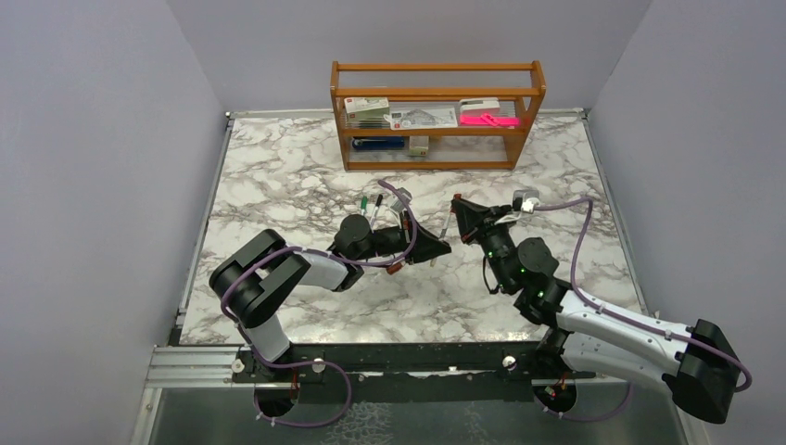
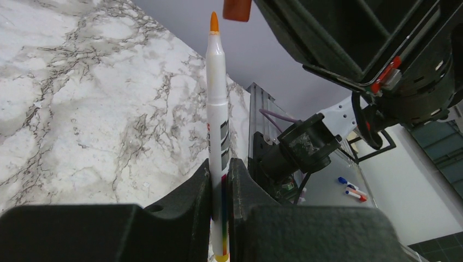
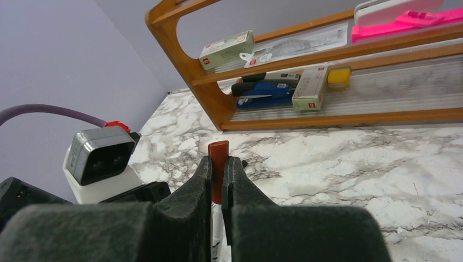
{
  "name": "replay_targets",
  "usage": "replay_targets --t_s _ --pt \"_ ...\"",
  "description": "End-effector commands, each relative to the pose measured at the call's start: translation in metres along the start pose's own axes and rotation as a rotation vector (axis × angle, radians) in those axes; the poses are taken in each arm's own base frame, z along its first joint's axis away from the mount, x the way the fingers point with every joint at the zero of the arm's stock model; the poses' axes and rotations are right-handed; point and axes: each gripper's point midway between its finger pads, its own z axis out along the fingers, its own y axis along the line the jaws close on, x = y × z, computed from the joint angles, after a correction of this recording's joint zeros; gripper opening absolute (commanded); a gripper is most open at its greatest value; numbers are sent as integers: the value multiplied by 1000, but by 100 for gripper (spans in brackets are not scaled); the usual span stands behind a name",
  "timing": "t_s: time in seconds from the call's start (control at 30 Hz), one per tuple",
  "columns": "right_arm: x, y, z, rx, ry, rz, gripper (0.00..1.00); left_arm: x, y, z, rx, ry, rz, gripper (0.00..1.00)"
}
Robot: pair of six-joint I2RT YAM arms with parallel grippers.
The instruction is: Insert the pens into the pen caps
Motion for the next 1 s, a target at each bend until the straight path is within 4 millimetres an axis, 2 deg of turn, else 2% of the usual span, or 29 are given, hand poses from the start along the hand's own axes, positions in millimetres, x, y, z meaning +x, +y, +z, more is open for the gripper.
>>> replay_targets --t_s 0.0,0.23,0.57,0.97 --pt "-3 -4 -1 9 -25 11 1 -8 -16 4 75 -12 26 0" --pt "-3 -2 -2 -2 -25 17 1 -10 -17 5 83 -14 31 0" --pt "-20 0 -1 -7 -81 13 1 -2 -11 5 77 6 20 0" --pt "-3 -3 0 1 -38 21 1 -3 -14 3 81 4 25 0"
